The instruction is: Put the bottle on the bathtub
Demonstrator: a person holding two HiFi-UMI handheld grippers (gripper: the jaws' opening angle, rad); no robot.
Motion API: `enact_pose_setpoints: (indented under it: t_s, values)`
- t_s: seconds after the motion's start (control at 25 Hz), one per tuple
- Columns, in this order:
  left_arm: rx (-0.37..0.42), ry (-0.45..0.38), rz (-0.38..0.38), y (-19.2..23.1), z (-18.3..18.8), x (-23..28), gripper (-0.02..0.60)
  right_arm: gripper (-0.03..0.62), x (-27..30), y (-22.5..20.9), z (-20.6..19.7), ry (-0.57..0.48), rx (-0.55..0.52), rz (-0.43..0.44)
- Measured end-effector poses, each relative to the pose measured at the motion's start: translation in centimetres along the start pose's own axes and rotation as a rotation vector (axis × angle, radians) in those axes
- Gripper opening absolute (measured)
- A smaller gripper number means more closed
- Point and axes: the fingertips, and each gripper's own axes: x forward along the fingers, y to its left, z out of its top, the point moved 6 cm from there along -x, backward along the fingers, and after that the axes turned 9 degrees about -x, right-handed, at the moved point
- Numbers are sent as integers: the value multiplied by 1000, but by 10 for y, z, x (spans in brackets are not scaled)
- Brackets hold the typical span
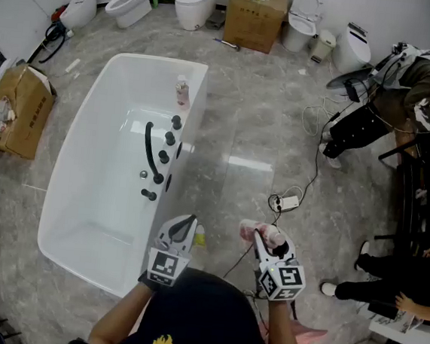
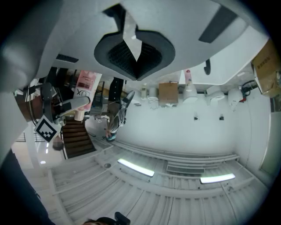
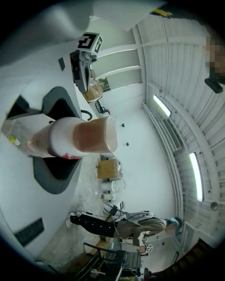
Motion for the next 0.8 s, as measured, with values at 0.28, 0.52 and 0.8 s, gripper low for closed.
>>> enact_pose_setpoints:
  t_s: [0.28, 0.52, 0.8]
  values:
    - [54, -51, -27, 93, 73, 156, 17, 213, 152, -82, 69, -61, -20, -9]
    - [67, 72, 70, 136, 94, 278, 17, 213, 272, -188, 97, -63, 48, 82]
    - [-213, 143, 290, 156, 126, 395, 17, 213, 406, -307, 125, 16, 39, 271]
